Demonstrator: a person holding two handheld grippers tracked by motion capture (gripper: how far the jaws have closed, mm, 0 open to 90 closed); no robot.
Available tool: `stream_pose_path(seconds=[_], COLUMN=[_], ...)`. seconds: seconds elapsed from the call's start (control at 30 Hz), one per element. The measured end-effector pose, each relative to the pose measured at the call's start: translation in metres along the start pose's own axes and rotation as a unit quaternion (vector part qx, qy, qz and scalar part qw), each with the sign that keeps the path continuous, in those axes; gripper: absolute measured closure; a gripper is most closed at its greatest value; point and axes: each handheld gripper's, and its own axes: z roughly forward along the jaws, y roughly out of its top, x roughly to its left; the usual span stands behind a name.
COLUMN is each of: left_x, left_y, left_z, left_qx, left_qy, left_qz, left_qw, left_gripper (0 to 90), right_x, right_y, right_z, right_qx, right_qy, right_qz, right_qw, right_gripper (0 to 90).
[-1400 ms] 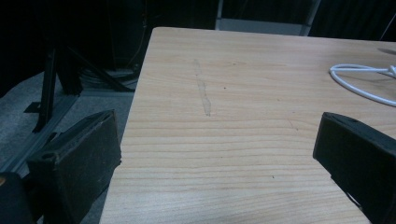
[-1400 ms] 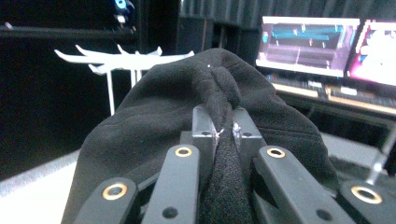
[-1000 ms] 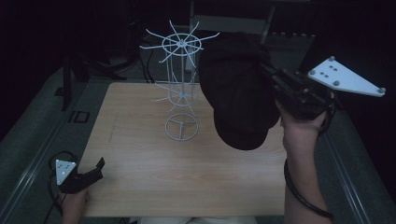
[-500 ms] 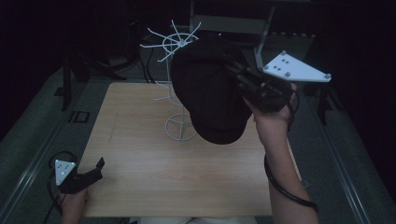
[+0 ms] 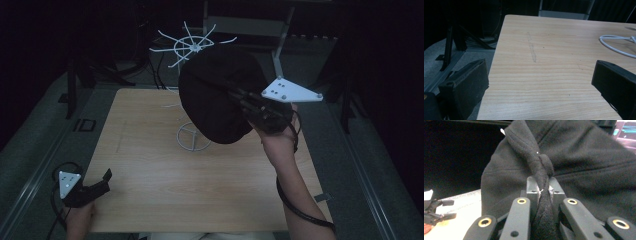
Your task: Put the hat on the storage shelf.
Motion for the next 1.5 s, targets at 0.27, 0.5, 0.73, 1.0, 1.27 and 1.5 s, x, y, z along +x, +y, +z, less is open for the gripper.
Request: stream_pose_path(seconds=[0.27, 0.5, 0.73, 1.0, 1.27, 1.5], left_x=[0.0, 0.0, 0.0, 0.0, 0.0, 0.0], left_y=[0.0, 0.0, 0.0, 0.0, 0.0, 0.0], left_z=[0.0, 0.0, 0.0, 0.0, 0.0, 0.0], left_qx=[0.0, 0.0, 0.0, 0.001, 0.001, 0.001], left_qy=[0.0, 0.0, 0.0, 0.0, 0.0, 0.001], left_qz=[0.0, 0.0, 0.001, 0.002, 0.001, -0.001], left_qw=[1.0, 1.0, 1.0, 1.0, 1.0, 1.0], left_gripper=[1.4, 1.4, 1.4, 1.5, 1.4, 1.5], right_x=[-0.002, -0.001, -0.001, -0.009, -0.027, -0.041], right_y=[-0.018, -0.027, -0.031, -0.04, -0.064, -0.09], right_z=[0.006, 0.005, -0.006, -0.025, -0.041, -0.046], right_qx=[0.011, 0.015, 0.004, -0.006, -0.004, 0.023], right_qy=[0.008, 0.006, 0.014, -0.003, -0.042, -0.051], right_qz=[0.01, 0.004, 0.012, 0.014, 0.029, 0.041], right_qw=[0.9999, 0.9999, 0.9998, 0.9999, 0.9987, 0.9976], right_gripper=[80.9, 73.8, 54.4, 37.9, 26.7, 15.7])
